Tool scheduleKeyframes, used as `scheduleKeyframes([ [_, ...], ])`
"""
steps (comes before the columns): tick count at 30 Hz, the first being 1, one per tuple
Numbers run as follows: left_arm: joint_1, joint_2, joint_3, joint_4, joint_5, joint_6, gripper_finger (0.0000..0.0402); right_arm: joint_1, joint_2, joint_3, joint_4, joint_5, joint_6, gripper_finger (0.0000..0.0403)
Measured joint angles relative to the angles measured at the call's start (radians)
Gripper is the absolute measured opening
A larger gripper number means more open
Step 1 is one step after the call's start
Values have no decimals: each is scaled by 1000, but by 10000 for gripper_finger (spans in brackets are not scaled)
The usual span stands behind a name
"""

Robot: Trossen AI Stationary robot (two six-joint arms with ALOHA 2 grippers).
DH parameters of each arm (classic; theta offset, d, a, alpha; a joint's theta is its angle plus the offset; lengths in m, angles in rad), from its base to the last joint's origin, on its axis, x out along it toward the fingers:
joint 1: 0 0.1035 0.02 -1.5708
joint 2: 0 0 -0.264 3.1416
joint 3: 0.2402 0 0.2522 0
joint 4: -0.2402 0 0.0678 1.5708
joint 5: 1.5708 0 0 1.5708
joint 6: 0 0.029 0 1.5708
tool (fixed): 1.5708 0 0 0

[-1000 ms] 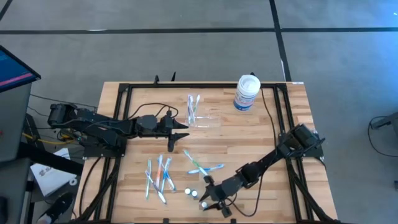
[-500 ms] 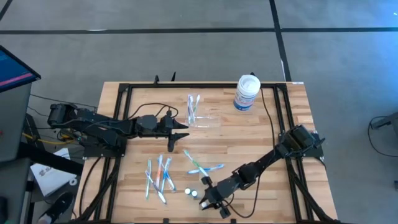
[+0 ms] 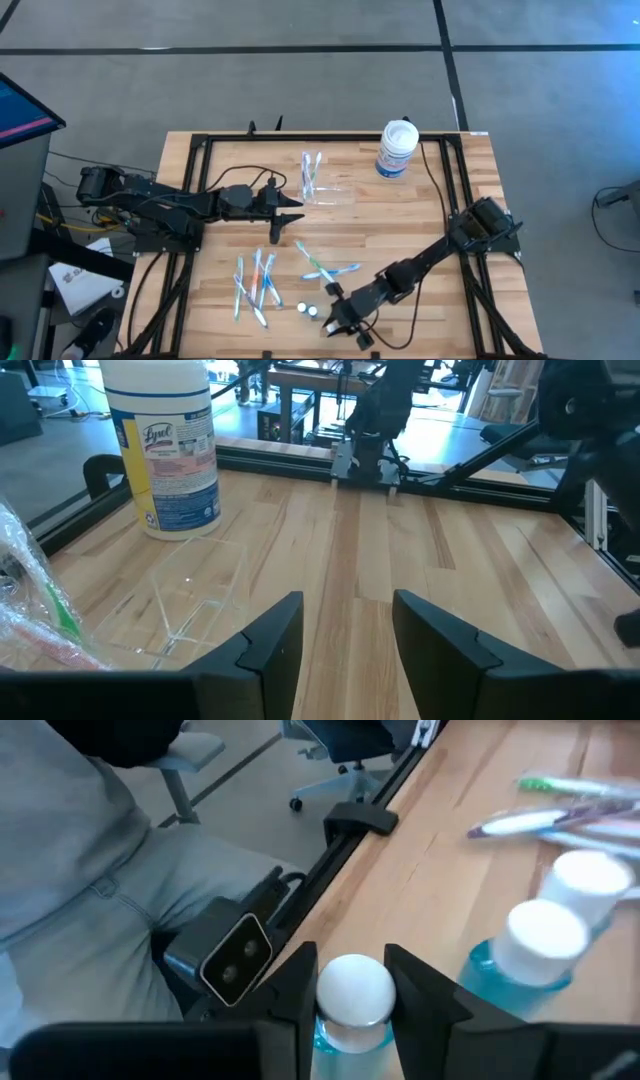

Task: Pick & Place toothbrushing station
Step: Put the bottom mouthwash into the transparent organizer

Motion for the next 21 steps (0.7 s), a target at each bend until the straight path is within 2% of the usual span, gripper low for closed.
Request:
scheduleKeyframes([
  [21,0,0,0,0,0,0,149,-121,-166,-42,-148,56,-108,86],
])
